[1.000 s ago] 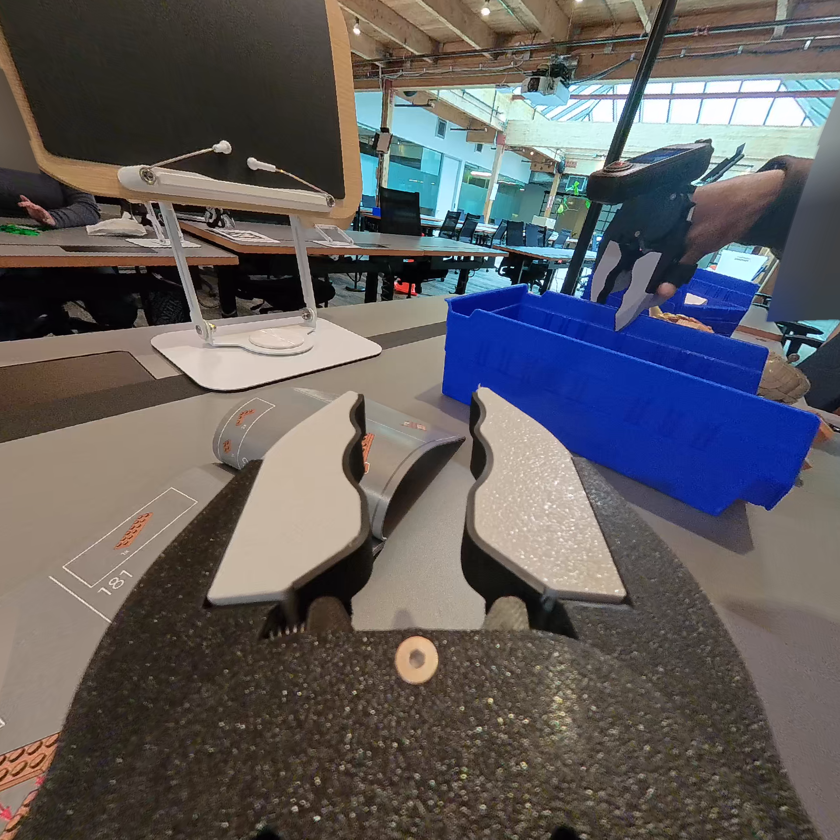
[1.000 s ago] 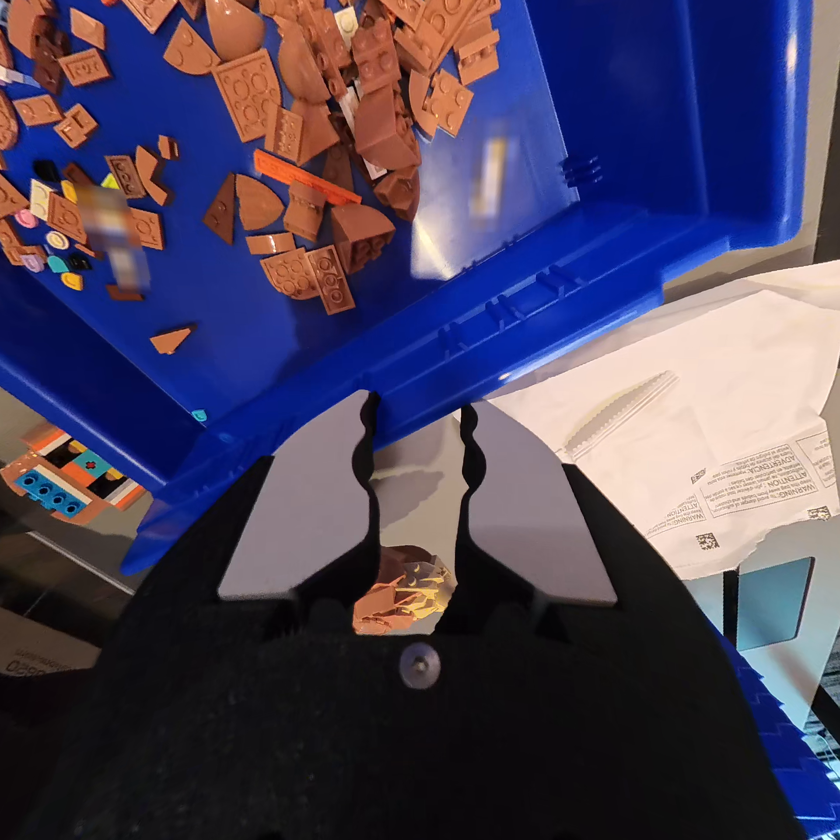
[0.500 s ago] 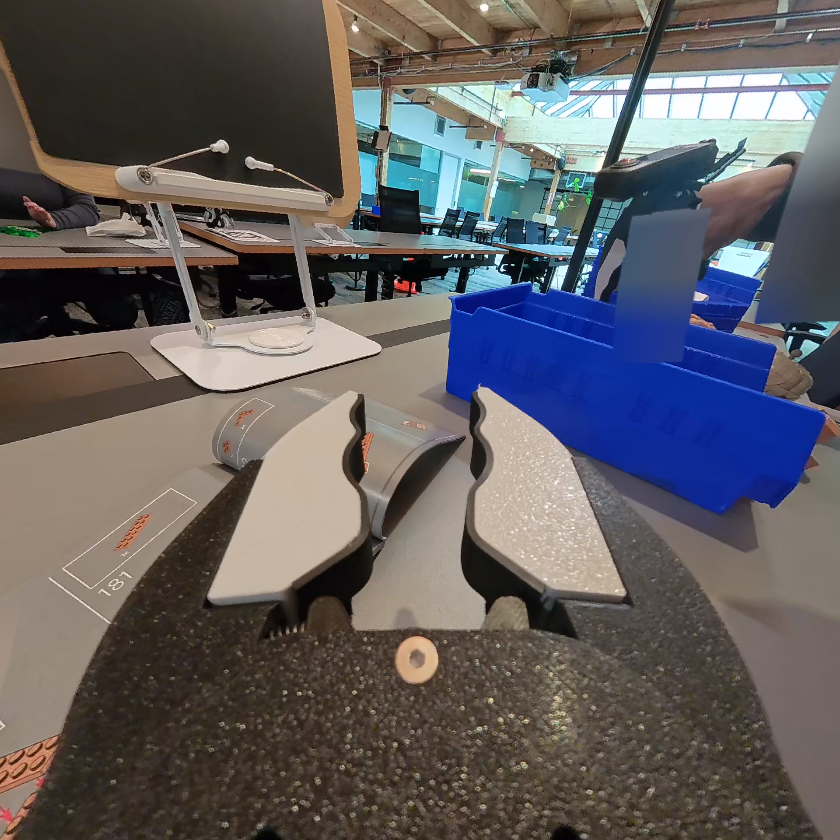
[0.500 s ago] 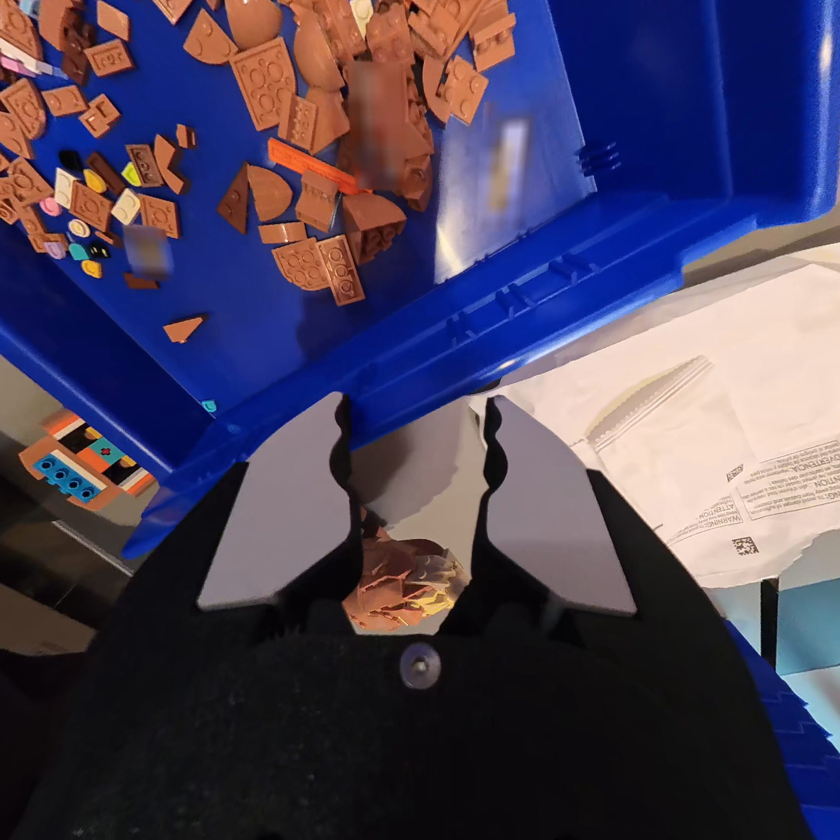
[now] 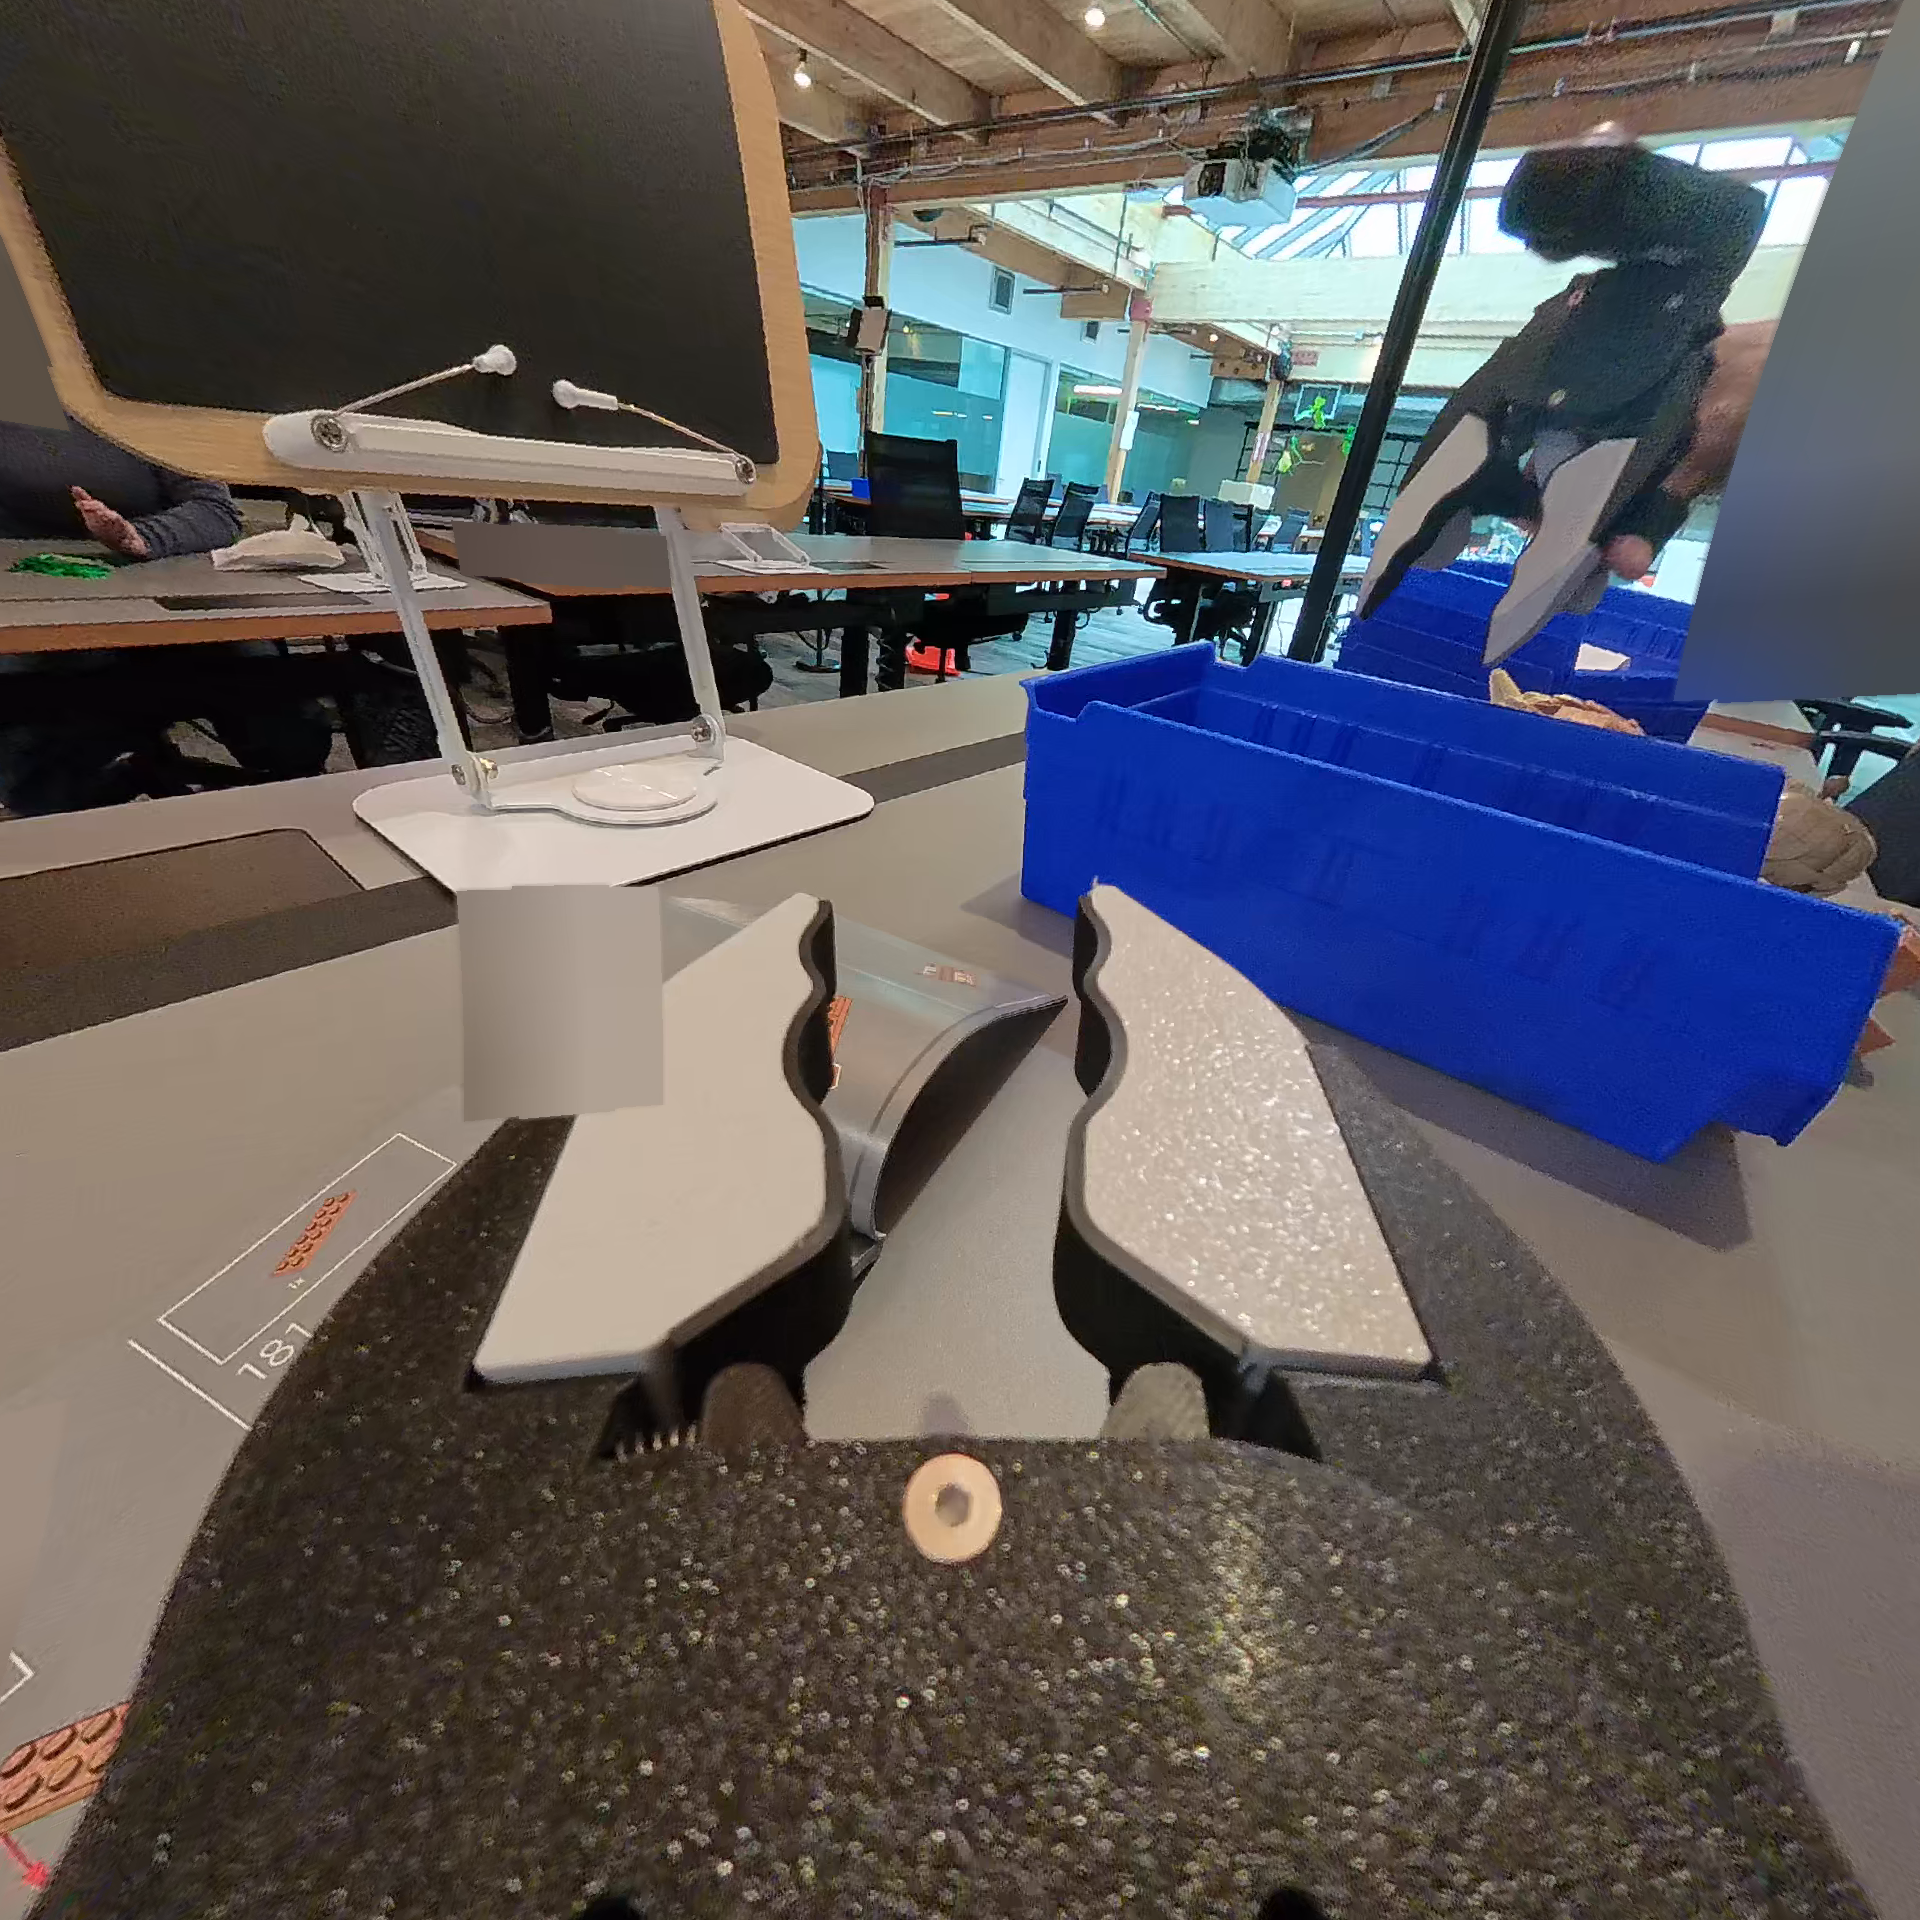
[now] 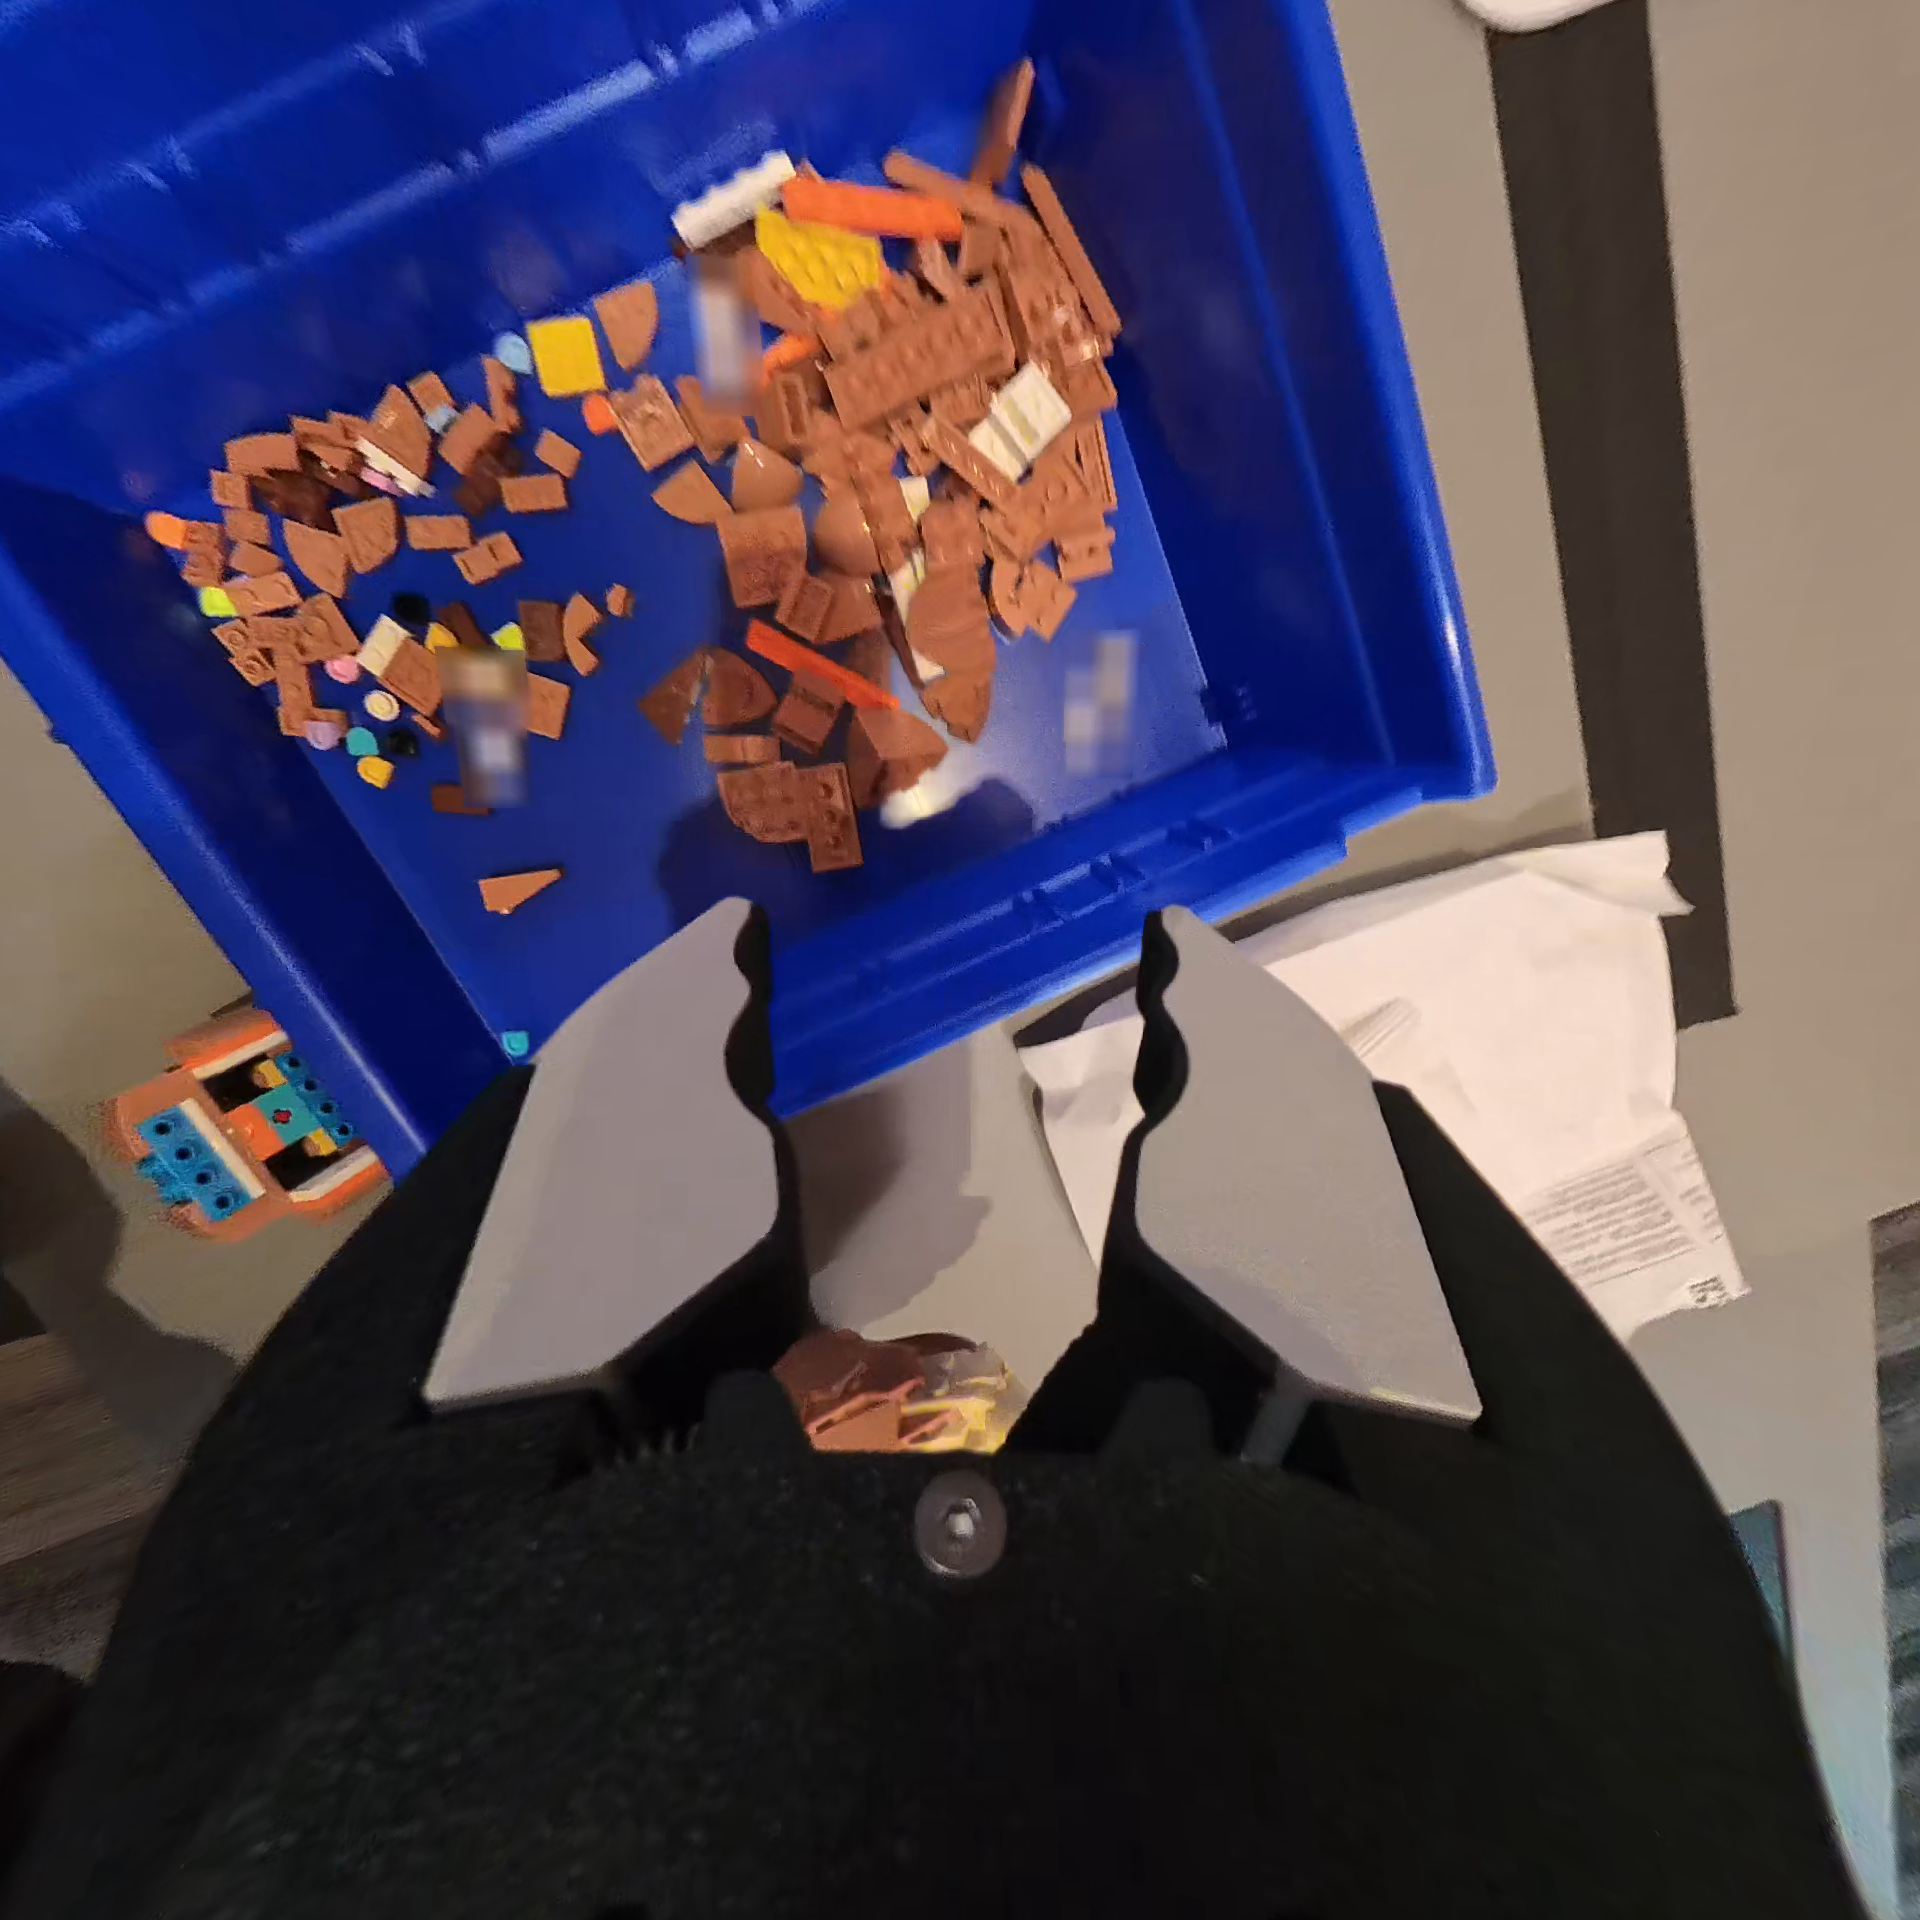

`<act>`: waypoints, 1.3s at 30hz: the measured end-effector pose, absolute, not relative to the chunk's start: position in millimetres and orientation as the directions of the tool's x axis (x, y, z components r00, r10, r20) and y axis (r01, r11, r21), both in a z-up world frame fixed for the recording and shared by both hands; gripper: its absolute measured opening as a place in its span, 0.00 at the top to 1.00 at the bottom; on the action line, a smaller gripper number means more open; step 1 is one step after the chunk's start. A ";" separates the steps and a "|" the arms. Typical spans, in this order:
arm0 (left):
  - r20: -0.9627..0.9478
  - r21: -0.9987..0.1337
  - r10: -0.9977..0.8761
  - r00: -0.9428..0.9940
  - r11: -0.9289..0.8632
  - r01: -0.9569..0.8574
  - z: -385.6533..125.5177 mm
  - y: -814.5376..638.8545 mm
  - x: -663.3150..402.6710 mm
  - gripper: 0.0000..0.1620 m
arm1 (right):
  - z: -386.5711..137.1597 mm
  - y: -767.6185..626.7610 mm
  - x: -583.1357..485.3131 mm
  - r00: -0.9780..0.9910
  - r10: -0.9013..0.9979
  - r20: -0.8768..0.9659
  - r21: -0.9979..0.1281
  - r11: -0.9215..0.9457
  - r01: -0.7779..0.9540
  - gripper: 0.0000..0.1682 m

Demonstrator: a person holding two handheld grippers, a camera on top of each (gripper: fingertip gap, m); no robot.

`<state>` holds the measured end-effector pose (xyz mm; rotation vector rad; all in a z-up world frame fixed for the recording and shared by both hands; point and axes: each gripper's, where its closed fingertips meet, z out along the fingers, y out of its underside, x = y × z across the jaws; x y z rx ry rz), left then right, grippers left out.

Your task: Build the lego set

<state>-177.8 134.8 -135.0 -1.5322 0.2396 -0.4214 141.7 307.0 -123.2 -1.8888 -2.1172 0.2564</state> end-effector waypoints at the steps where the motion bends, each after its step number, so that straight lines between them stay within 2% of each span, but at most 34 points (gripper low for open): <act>1: 0.103 -0.994 -0.410 0.906 -0.013 0.107 -135.3 134.8 -176.9 0.73 | -120.2 302.2 137.2 -0.110 0.988 0.110 -0.343 0.141 0.929 0.58; 7: 0.079 -0.996 -0.421 0.903 -0.005 0.085 -134.7 133.7 -171.5 0.73 | -106.3 272.6 112.1 -0.185 0.972 0.145 -0.429 0.230 0.874 0.54; 12: 0.073 -0.997 -0.429 0.900 0.000 0.081 -133.5 132.5 -168.7 0.73 | -110.2 250.5 99.6 -0.260 0.957 0.129 -0.433 0.290 0.854 0.51; 20: 0.073 -0.997 -0.438 0.896 -0.001 0.080 -133.5 132.2 -166.5 0.73 | -119.0 246.3 83.9 -0.326 0.927 0.184 -0.427 0.374 0.823 0.56; 32: 0.091 -0.995 -0.437 0.895 -0.013 0.095 -136.7 134.4 -168.8 0.73 | -140.9 236.6 81.7 -0.407 0.905 0.126 -0.418 0.421 0.805 0.61; 39: 0.091 -0.995 -0.437 0.895 -0.013 0.095 -136.4 133.9 -168.5 0.73 | -155.2 223.8 78.0 -0.507 0.859 0.068 -0.403 0.489 0.774 0.68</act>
